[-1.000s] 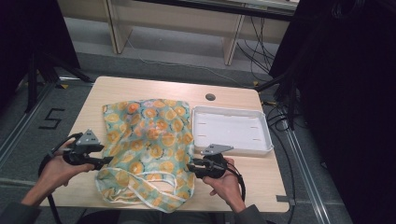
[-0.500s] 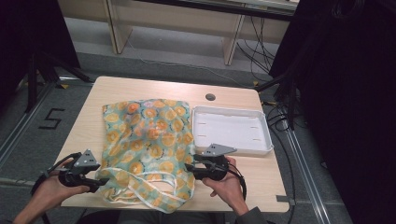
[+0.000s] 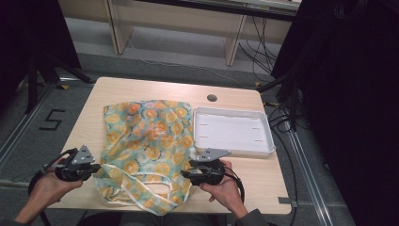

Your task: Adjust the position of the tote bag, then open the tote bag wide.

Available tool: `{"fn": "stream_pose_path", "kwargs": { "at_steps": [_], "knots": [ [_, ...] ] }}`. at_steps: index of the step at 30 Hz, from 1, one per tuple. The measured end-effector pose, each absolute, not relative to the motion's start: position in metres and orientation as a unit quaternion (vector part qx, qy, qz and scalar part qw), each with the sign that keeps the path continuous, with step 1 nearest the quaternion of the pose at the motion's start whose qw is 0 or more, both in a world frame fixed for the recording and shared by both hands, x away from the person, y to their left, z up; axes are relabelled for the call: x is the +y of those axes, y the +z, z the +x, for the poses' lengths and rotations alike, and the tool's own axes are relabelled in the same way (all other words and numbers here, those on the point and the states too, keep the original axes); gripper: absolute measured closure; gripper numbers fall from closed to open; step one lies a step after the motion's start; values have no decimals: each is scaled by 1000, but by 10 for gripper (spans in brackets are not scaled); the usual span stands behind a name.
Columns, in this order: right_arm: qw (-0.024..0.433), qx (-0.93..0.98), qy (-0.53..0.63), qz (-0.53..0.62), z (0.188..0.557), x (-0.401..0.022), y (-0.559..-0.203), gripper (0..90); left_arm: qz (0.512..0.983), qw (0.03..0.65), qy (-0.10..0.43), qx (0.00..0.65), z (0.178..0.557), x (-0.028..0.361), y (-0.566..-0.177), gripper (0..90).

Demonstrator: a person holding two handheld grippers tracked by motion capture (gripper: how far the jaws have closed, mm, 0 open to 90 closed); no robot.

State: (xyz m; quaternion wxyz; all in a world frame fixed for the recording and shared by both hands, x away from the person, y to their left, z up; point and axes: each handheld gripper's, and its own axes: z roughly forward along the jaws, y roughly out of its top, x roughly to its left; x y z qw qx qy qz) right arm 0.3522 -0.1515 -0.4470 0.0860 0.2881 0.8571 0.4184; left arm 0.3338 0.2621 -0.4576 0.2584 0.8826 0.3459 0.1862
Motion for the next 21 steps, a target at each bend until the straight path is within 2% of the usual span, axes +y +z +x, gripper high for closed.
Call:
{"fn": "stream_pose_path", "kwargs": {
  "at_steps": [3,7,9,17,21],
  "knots": [
    [85,858,421,281,352,-150,-447,517,882,253,196,346,334,267,-456,895],
    [69,859,424,278,348,-144,-447,511,879,260,184,355,334,270,-457,888],
    [45,866,428,254,345,-138,-449,488,871,269,189,365,334,267,-459,880],
    [2,887,412,207,331,-112,-457,432,878,263,187,353,334,272,-456,876],
    [8,901,395,180,323,-99,-466,432,867,274,189,370,334,271,-457,876]
  ]
}}
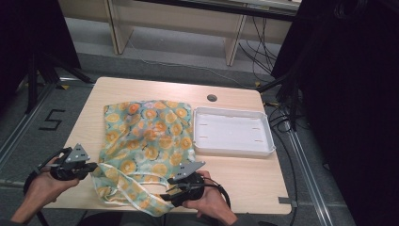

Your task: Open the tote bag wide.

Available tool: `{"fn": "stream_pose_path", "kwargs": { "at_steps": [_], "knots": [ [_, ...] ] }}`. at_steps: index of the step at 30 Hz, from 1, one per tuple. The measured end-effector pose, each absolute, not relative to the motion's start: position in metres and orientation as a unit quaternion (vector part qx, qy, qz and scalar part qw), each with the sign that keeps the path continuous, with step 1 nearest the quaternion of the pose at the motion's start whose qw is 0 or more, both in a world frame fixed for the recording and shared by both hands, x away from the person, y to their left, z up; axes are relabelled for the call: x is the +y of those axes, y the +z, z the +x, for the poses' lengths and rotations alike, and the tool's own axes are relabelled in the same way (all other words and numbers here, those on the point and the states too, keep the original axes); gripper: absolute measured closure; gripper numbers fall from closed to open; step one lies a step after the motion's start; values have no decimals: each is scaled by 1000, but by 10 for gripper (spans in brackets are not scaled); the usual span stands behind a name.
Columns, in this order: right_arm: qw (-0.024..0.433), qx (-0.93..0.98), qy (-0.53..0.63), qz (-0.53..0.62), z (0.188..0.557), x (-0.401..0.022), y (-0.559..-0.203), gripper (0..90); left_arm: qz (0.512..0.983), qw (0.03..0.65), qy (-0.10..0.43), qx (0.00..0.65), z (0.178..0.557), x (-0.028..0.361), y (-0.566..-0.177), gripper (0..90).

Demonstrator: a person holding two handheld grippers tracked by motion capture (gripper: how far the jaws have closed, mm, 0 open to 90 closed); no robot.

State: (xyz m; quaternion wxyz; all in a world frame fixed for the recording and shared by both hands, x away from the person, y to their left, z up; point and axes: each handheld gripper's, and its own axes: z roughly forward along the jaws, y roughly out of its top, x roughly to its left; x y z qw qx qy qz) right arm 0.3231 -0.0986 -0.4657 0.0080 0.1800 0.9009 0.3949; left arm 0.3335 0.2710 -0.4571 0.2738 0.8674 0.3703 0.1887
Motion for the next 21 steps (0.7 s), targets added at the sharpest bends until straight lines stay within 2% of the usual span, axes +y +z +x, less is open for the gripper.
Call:
{"fn": "stream_pose_path", "kwargs": {
  "at_steps": [15,16,17,19,21],
  "knots": [
    [-22,927,346,142,309,-78,-483,443,870,279,181,365,333,274,-456,861],
    [-29,931,340,131,308,-77,-485,551,862,290,178,375,333,273,-458,859],
    [-29,931,340,131,308,-77,-485,551,868,282,177,369,333,274,-456,859],
    [-19,938,324,122,307,-78,-486,747,867,284,179,369,333,274,-456,858],
    [-22,938,325,116,311,-82,-487,894,868,283,181,365,333,274,-456,851]
  ]
}}
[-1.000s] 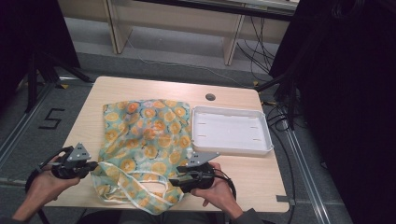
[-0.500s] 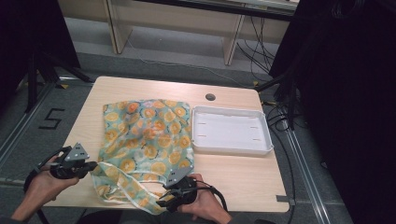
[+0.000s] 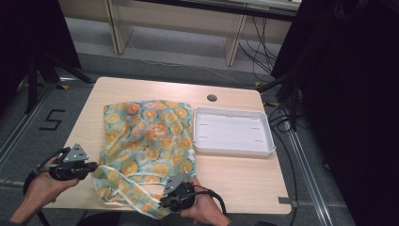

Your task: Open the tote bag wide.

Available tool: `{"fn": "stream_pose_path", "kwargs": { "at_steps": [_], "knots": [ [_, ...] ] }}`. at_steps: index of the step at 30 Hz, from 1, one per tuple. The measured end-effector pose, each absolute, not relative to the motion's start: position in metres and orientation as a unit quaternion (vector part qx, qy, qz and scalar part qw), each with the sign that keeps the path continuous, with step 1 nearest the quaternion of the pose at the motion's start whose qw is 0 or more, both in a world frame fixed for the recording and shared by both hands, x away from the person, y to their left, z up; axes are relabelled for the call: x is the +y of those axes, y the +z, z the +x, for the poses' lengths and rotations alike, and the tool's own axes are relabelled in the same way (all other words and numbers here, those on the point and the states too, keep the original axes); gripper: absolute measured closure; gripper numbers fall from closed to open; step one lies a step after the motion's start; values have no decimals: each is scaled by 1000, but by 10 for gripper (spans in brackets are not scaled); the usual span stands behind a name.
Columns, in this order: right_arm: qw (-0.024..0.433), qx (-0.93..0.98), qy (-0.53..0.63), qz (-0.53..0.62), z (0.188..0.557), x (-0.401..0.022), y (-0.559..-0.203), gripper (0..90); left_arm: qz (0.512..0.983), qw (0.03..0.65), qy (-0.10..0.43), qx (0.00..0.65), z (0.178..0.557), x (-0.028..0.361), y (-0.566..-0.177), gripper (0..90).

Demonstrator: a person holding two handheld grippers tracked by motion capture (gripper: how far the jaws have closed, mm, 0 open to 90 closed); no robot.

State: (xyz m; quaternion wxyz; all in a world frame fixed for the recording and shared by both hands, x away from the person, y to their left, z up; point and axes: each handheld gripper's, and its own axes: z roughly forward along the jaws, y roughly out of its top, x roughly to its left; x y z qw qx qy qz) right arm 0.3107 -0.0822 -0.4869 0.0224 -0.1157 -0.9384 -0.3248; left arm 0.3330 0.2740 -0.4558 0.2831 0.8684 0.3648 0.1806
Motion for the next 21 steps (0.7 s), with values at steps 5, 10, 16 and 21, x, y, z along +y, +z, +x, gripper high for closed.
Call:
{"fn": "stream_pose_path", "kwargs": {
  "at_steps": [5,10,16,21],
  "knots": [
    [24,-937,-330,-115,310,-87,-481,900,865,288,178,371,333,274,-455,852],
    [26,-925,-360,-118,311,-90,-469,900,869,285,181,362,333,275,-455,854],
    [29,-925,-344,-159,309,-85,-475,511,866,288,176,369,332,276,-455,858],
    [37,-934,-321,-150,305,-78,-482,413,865,291,171,371,331,276,-455,841]
  ]
}}
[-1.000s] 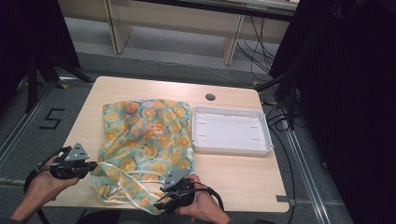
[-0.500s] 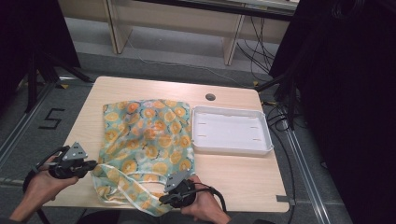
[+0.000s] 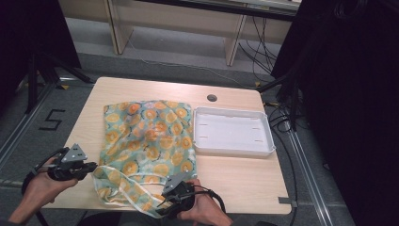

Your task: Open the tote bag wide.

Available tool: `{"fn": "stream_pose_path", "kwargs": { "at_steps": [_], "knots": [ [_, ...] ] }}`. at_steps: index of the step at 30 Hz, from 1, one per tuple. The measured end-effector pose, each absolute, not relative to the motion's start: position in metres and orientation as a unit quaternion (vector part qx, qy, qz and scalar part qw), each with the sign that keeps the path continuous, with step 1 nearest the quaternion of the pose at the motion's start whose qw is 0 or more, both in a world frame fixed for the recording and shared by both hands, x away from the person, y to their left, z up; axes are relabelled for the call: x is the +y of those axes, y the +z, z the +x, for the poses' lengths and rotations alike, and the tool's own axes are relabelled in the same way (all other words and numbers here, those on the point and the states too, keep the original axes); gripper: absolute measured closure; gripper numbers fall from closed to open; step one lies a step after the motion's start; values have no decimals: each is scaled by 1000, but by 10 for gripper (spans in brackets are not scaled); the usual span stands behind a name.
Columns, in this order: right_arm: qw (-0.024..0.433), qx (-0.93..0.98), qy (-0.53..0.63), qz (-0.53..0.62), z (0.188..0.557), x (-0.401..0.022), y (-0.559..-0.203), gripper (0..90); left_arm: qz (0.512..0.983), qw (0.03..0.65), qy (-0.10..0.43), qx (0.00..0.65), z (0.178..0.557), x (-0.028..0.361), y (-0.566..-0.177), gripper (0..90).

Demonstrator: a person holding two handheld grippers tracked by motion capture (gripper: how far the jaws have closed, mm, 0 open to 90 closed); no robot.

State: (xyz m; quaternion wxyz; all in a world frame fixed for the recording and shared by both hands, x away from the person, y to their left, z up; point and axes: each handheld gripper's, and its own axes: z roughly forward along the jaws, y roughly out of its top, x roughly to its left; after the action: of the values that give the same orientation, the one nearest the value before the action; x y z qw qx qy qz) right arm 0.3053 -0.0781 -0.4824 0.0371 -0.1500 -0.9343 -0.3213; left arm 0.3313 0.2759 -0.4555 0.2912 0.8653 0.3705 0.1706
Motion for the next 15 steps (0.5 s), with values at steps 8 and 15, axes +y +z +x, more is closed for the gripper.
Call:
{"fn": "stream_pose_path", "kwargs": {
  "at_steps": [8,15],
  "knots": [
    [10,-958,-267,-108,302,-75,-491,763,884,267,160,349,331,270,-463,598],
    [23,-943,-309,-121,307,-82,-476,900,885,276,140,349,334,262,-473,724]
  ]
}}
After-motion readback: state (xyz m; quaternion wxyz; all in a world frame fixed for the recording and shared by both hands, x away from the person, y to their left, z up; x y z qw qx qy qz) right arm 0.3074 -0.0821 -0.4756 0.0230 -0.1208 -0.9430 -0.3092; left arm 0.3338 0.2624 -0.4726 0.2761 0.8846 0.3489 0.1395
